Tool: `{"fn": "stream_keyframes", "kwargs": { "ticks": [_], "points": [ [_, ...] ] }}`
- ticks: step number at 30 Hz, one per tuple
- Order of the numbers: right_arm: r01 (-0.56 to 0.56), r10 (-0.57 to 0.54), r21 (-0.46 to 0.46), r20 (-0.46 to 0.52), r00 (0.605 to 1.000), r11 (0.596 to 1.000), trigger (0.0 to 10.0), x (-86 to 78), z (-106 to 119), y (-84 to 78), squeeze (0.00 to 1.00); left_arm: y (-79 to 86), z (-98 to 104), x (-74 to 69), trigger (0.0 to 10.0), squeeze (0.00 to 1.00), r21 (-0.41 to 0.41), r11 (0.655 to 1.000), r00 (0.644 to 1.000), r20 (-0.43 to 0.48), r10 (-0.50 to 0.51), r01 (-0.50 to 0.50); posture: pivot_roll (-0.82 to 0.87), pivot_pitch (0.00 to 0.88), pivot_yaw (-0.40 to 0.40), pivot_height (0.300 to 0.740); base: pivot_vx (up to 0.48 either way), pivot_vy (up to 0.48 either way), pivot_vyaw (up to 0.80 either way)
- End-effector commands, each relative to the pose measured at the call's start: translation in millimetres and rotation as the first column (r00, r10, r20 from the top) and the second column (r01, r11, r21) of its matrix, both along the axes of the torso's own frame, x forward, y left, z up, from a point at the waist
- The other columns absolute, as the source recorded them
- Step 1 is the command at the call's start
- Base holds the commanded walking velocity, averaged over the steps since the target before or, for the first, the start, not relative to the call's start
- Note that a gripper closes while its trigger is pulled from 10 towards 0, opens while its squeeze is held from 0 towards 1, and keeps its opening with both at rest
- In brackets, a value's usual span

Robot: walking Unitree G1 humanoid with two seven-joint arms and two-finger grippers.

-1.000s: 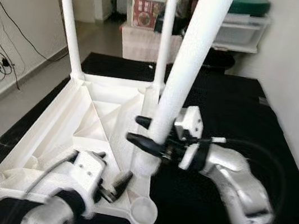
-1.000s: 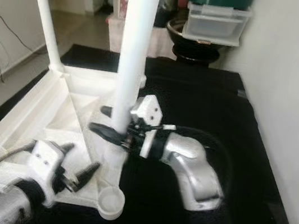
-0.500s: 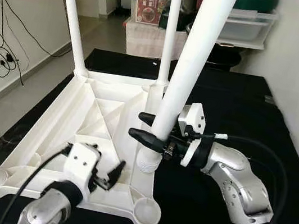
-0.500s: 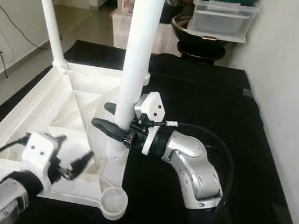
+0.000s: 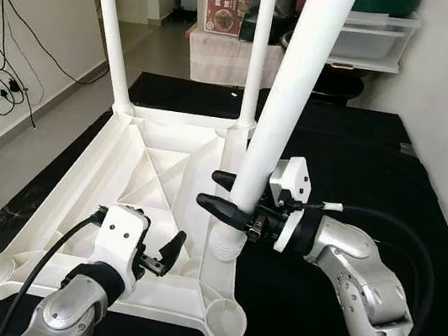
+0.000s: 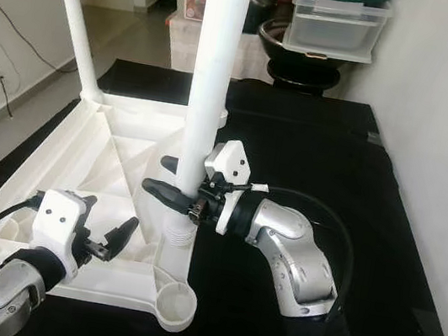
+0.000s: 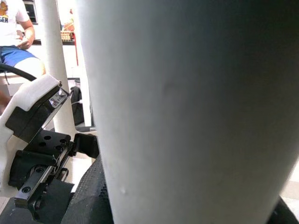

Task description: Building children table

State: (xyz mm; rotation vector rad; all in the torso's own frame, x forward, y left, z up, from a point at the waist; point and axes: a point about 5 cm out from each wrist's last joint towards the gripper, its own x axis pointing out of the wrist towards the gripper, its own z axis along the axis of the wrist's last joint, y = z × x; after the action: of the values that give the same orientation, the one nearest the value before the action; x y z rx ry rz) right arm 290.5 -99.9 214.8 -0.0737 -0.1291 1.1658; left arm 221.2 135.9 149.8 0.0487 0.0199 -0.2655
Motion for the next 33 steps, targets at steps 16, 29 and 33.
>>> {"fn": "stream_keyframes", "kwargs": {
  "ticks": [16,29,33],
  "points": [
    [-0.004,0.004,0.009,0.009,1.000,1.000,10.0,-2.1,2.2,3.4,0.00,2.3,-1.8,2.6,10.0,0.00,0.020,1.000,1.000,-0.019,0.022,-0.022,-0.06,0.035,0.014,0.740,-0.142,0.000,0.00],
    [-0.002,0.002,0.004,0.013,1.000,1.000,10.0,-2.1,1.9,3.7,0.00,1.0,-1.4,3.8,10.0,0.00,0.020,1.000,1.000,-0.016,0.015,-0.015,-0.06,0.030,0.017,0.740,-0.253,0.000,0.00],
    [0.002,-0.002,0.004,0.014,1.000,1.000,10.0,-2.2,1.7,4.1,0.00,0.6,-1.3,4.1,10.0,0.00,0.019,1.000,1.000,-0.015,0.012,-0.012,-0.06,0.028,0.018,0.740,-0.180,0.000,0.00]
  ]
}}
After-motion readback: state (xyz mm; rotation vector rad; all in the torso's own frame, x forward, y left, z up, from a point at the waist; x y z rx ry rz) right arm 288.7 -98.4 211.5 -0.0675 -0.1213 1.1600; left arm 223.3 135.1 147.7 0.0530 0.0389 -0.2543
